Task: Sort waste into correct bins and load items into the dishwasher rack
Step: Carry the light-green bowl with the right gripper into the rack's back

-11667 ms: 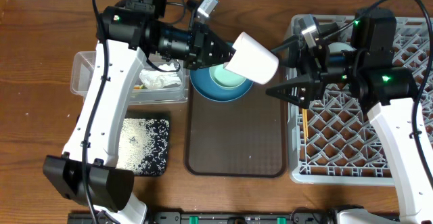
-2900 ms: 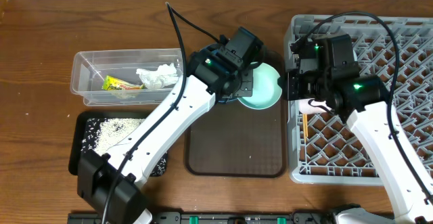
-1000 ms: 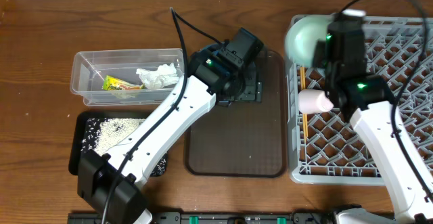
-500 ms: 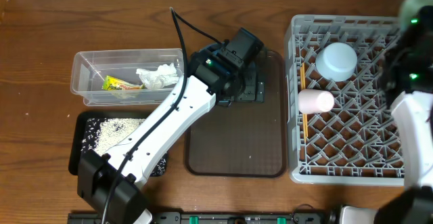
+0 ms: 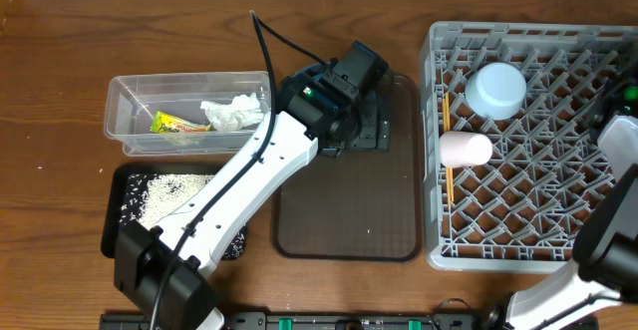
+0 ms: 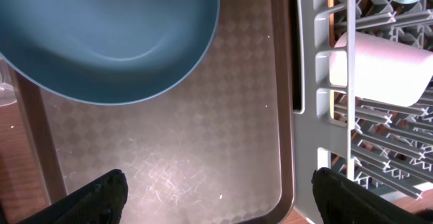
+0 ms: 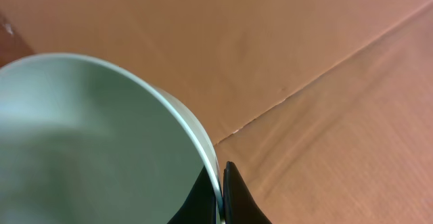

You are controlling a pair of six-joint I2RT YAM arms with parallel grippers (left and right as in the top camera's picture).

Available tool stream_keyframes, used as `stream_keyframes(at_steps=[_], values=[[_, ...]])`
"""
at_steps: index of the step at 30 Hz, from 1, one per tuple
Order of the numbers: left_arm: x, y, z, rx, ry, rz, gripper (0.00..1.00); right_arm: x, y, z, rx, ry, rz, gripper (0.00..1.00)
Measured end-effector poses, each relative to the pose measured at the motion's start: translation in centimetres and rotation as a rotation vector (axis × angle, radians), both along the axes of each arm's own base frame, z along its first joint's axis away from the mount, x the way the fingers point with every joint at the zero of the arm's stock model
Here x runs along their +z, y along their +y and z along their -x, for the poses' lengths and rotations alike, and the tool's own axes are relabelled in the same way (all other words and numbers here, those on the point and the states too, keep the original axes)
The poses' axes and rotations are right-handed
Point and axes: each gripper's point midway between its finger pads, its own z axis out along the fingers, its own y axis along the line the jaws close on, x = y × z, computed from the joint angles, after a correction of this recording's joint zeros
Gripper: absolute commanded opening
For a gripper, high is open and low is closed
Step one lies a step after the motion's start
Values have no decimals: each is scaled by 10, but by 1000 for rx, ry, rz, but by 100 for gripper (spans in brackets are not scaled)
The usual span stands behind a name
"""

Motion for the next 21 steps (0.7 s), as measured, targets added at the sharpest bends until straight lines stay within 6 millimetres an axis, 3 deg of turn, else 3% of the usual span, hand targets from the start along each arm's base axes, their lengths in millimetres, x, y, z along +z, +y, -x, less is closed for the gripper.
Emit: stream_keyframes(at_steps=[6, 11, 18, 21], values=[[0, 0, 0, 0, 0, 0, 90, -51, -9, -5, -15, 164, -15, 1], [0, 0, 0, 0, 0, 0, 90, -50, -4, -13, 3, 193, -15, 1], [0, 0, 0, 0, 0, 0, 90, -59, 43, -45, 102, 261, -15, 1], [0, 0, 0, 0, 0, 0, 90, -68, 52, -47, 109, 311, -27, 13]])
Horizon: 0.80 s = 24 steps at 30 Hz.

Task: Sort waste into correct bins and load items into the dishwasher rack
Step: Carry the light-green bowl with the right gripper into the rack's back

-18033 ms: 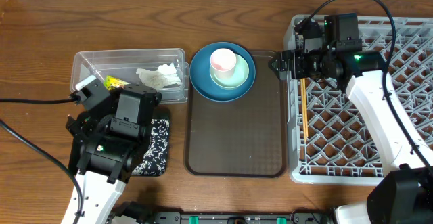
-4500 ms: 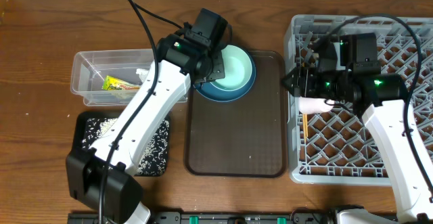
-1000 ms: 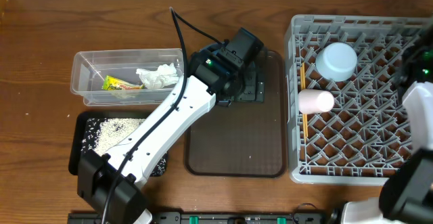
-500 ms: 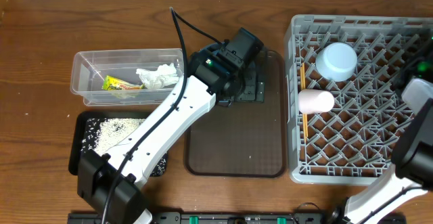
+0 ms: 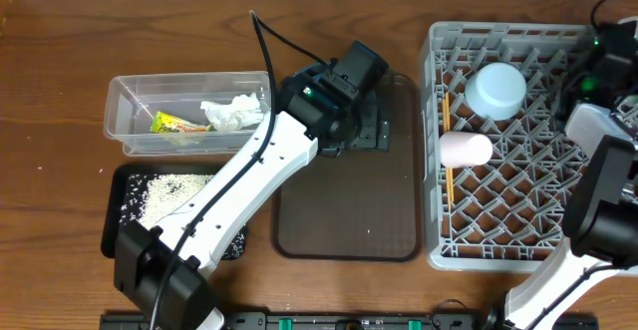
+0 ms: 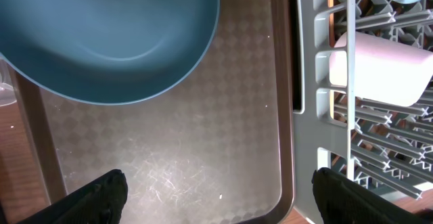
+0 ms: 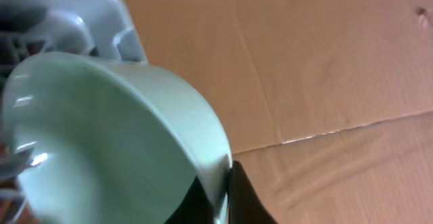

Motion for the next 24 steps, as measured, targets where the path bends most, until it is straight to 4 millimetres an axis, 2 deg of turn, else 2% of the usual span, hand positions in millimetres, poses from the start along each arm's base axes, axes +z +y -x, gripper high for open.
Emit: stream_keyframes(at_steps=[3, 6, 9, 16, 24], values=[[0, 0, 0, 0, 0, 0, 90, -12, 20, -10, 52, 63, -21, 20], [0, 0, 0, 0, 0, 0, 90, -38, 48, -23, 124, 133, -44, 28], [0, 0, 0, 0, 0, 0, 90, -50, 75, -35, 196, 157, -56, 39], [0, 0, 0, 0, 0, 0, 90, -49, 135, -61, 334, 152, -51, 50], [0, 0, 0, 0, 0, 0, 90, -38, 168, -69, 389, 137, -34, 51]])
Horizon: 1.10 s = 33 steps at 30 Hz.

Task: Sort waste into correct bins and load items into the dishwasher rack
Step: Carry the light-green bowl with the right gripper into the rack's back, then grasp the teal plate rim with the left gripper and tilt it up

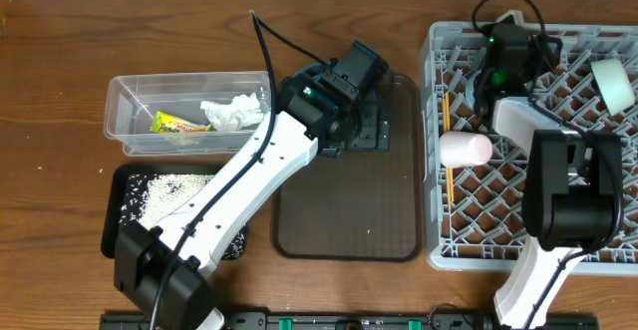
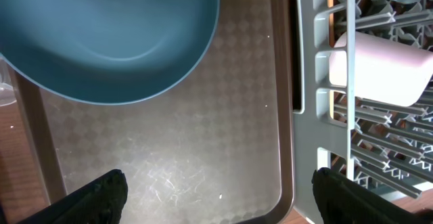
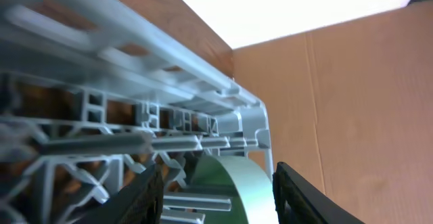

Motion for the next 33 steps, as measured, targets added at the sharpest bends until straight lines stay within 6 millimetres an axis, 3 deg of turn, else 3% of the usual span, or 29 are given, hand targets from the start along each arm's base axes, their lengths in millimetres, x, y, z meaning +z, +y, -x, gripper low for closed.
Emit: stream_keyframes(at_steps=[3, 6, 10, 13, 15, 18, 23, 28, 33], values=[[0, 0, 0, 0, 0, 0, 90, 16, 3, 1, 5, -29, -3, 53], [0, 0, 0, 0, 0, 0, 90, 54, 0, 9, -13, -118, -34, 56], [0, 0, 0, 0, 0, 0, 90, 111, 3, 35, -17, -229, -148, 56], [0, 0, 0, 0, 0, 0, 90, 130, 17, 58, 19, -262, -324, 58], [0, 0, 0, 0, 1, 0, 90, 125, 30, 67, 47, -256, -456, 63], [0, 0, 0, 0, 0, 0, 91, 95, 59, 77, 89, -179, -701, 71], [0, 0, 0, 3, 1, 1, 91, 43, 122, 97, 123, 11, -1111, 71], [-1, 7, -4, -12, -4, -14, 90, 34, 172, 112, 152, 115, -1363, 70], [-3, 41, -23, 63, 15, -23, 91, 35, 212, 122, 210, 191, -1446, 71]])
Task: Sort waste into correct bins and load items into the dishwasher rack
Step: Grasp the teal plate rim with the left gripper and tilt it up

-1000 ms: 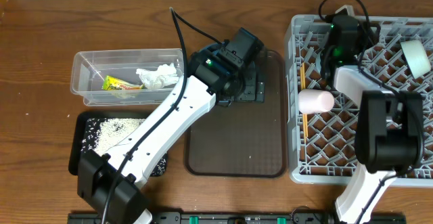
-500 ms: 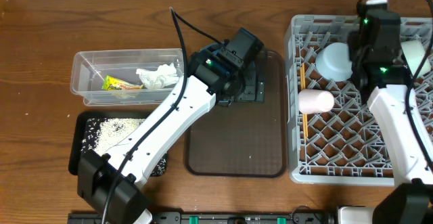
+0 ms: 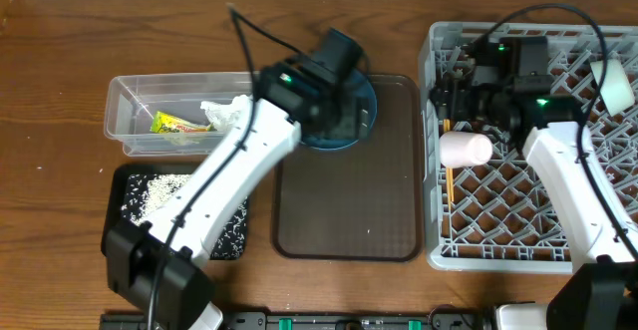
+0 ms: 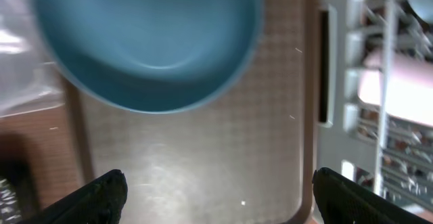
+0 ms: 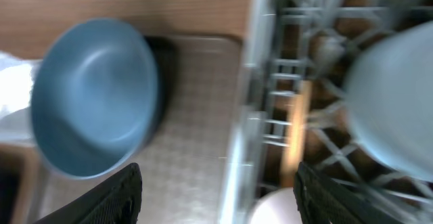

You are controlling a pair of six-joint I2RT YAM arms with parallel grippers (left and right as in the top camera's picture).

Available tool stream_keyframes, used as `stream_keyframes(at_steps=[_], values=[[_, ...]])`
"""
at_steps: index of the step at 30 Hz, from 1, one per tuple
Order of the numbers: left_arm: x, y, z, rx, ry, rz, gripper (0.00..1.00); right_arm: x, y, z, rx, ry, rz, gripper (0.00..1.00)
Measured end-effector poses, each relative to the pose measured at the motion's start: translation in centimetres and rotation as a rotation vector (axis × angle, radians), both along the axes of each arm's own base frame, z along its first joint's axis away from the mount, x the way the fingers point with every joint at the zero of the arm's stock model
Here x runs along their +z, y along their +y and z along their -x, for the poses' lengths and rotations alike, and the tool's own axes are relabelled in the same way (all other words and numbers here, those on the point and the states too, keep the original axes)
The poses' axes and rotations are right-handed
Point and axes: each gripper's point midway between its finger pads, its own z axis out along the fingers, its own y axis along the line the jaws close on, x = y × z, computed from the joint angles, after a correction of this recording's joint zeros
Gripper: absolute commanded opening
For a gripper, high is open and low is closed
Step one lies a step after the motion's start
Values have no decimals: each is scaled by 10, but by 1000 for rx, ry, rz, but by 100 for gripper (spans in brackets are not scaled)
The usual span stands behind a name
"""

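Observation:
A blue bowl sits at the back of the brown tray; it also fills the top of the left wrist view as the blue bowl. My left gripper hangs open above the tray, just short of the bowl. The grey dishwasher rack holds a pink cup, a light blue cup and a pale green bowl standing on edge at its right side. My right gripper is open over the rack's left edge, with nothing in it.
A clear bin with a wrapper and crumpled tissue stands left of the tray. In front of it lies a black tray with white grains. An orange stick lies in the rack's left column.
My right gripper has moved from the rack's back edge to its left edge, now looking at the tray and blue bowl. My left gripper has shifted slightly left and back, uncovering the bowl in the overhead view.
My right gripper was shut on the pale green bowl beyond the rack's right side, then over its back right corner. Then it was open and the bowl stood in the rack. Now it is at the rack's left edge. My left gripper has stayed open over the tray.

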Motion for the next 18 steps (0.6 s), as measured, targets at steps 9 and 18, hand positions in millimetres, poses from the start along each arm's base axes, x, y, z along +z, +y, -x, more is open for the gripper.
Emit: stream_keyframes(at_steps=[9, 18], values=[[-1, 59, -32, 164, 4, -4, 85, 1, 29, 8, 64, 9, -26, 71], [-11, 61, -41, 162, 10, -8, 54, 1, 45, 13, 103, 10, -26, 71]])
